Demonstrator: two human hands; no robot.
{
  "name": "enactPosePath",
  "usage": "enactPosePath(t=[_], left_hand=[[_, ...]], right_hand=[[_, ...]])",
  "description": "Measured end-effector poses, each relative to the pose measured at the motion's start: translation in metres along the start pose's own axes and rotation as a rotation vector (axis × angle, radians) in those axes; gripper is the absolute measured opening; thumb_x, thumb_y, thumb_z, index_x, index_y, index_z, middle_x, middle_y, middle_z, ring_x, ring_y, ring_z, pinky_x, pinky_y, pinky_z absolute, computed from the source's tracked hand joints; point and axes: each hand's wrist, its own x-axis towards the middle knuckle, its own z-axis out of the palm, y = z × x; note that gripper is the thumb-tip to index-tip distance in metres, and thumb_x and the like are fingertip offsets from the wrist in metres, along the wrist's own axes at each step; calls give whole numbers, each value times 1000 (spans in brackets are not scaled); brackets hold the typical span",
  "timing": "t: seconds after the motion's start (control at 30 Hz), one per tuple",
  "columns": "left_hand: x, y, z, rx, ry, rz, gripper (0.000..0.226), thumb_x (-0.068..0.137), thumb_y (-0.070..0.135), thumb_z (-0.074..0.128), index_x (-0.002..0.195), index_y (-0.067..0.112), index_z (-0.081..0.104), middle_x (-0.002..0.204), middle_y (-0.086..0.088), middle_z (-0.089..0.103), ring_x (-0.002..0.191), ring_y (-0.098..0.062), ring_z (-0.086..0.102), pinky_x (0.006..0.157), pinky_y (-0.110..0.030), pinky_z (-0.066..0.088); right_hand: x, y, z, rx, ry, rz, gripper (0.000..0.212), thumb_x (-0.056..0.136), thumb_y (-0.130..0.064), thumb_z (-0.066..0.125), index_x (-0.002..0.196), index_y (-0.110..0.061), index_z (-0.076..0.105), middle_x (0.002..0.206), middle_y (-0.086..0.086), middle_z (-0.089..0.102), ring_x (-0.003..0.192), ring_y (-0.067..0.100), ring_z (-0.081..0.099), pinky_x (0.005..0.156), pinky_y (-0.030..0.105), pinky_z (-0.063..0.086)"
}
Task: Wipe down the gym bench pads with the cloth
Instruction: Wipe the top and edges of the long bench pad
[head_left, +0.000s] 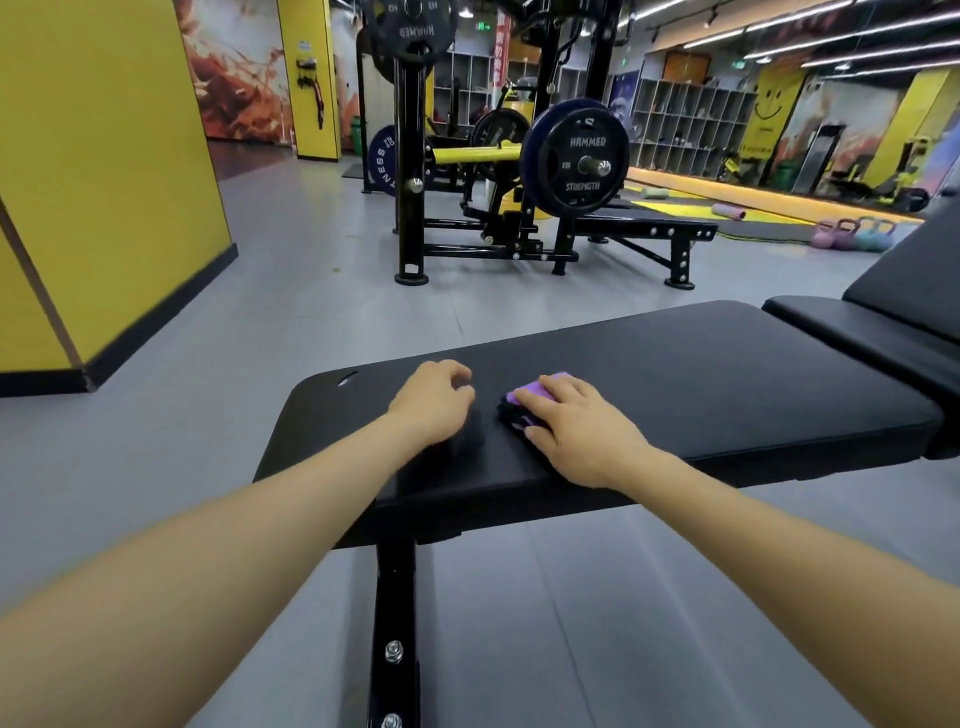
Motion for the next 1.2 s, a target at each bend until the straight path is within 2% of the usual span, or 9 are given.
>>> enactPosePath(t=[0.17, 0.33, 0.53, 0.63, 0.77, 0.83, 1.03, 1.1, 1.2], left_hand=[[8, -30, 0, 294, -6, 54, 39, 95, 25, 44, 133, 21, 45, 142, -2, 37, 128, -24, 41, 101, -38, 39], [12, -37, -4, 406, -90, 66, 37, 97, 36, 40, 133, 27, 46, 139, 2, 41, 125, -23, 44, 99, -39, 41], [15, -37, -12, 454, -110, 90, 37, 93, 42, 45, 128, 30, 50, 133, 5, 46, 121, -21, 48, 95, -36, 42], [17, -41, -16, 448, -126, 108, 38, 93, 44, 45, 130, 32, 50, 134, 7, 46, 122, -19, 47, 98, -36, 41], [16, -45, -15, 436, -143, 131, 39, 94, 43, 43, 132, 33, 48, 136, 9, 44, 125, -18, 45, 101, -37, 39], [19, -45, -17, 423, -134, 129, 37, 94, 42, 45, 129, 33, 50, 134, 9, 46, 123, -18, 46, 100, -37, 40], [25, -58, -27, 398, -15, 122, 27, 94, 33, 47, 119, 34, 57, 125, 6, 53, 115, -19, 52, 95, -36, 44], [26, -72, -33, 414, -29, 109, 31, 95, 37, 44, 124, 34, 53, 130, 8, 49, 118, -17, 49, 97, -37, 43], [27, -88, -34, 425, -72, 119, 38, 95, 44, 39, 132, 36, 46, 139, 14, 42, 128, -14, 41, 103, -36, 39]], right_hand=[[43, 33, 0, -134, 97, 57, 44, 102, -33, 29, 146, -32, 27, 151, 5, 25, 142, 27, 14, 113, 37, 20], [85, 48, 4, -31, 53, 237, 44, 101, -32, 31, 145, -34, 30, 145, 6, 32, 138, 26, 23, 106, 45, 36], [13, -14, 17, 54, 134, -214, 41, 100, -32, 37, 140, -39, 37, 143, -10, 38, 130, 16, 35, 100, 32, 40], [39, 8, 12, 97, 140, -277, 40, 99, -26, 40, 138, -36, 43, 140, -9, 43, 129, 13, 39, 105, 29, 37], [100, 53, 8, -15, 144, 119, 43, 101, -23, 35, 143, -34, 35, 142, 0, 39, 135, 18, 30, 102, 33, 35], [105, 39, 11, -6, 156, 180, 44, 100, -23, 35, 143, -33, 34, 143, -1, 37, 135, 20, 29, 100, 35, 38], [70, -11, 26, 90, 106, -306, 45, 99, -20, 41, 141, -34, 38, 146, -10, 36, 132, 14, 34, 106, 28, 33], [95, 17, 19, 58, 96, -224, 44, 99, -18, 41, 141, -31, 40, 144, -5, 40, 131, 16, 38, 108, 25, 28], [133, 49, 12, -13, 136, 105, 46, 100, -16, 37, 144, -30, 36, 138, 1, 44, 129, 22, 38, 102, 32, 34]])
